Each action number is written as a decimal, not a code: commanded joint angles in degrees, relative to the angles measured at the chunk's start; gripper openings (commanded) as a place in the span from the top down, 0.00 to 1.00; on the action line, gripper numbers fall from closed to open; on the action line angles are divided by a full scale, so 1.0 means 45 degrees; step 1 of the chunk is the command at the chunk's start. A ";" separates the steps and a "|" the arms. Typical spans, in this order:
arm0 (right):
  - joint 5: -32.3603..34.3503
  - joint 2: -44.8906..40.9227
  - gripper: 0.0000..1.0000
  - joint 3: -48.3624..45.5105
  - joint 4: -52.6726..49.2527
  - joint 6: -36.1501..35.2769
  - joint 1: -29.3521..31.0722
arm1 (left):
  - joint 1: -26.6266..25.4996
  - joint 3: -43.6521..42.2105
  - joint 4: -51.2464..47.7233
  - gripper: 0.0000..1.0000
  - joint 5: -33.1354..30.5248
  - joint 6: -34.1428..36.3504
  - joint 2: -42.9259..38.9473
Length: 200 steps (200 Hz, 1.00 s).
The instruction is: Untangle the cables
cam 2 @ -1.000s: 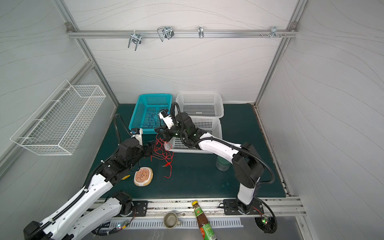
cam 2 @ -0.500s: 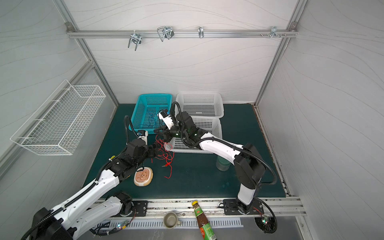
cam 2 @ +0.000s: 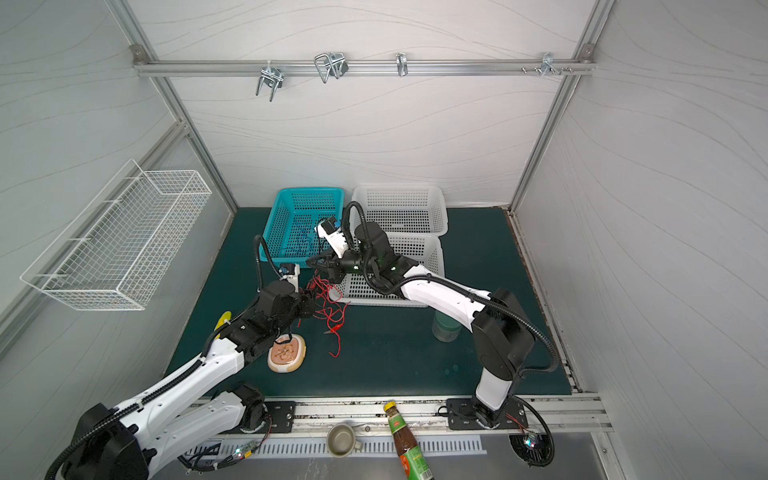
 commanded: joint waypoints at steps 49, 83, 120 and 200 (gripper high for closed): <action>0.0328 -0.0508 1.00 0.0027 0.0937 0.0293 -0.0247 | -0.0046 0.0178 0.0147 1.00 -0.0234 0.0060 0.0296; 0.1531 -0.0875 1.00 -0.0483 0.0778 0.0076 -0.0326 | -0.0051 0.0184 -0.0158 1.00 -0.0636 -0.0043 0.0228; 0.2944 -0.1900 1.00 -0.1643 0.0982 0.0134 -0.0856 | -0.0035 0.0164 -0.0630 1.00 -0.1531 -0.0352 0.0043; 0.6330 -0.4407 1.00 -0.3715 -0.0627 -0.0736 -0.1972 | 0.0690 0.0085 -0.1875 1.00 -0.2762 -0.1423 -0.0903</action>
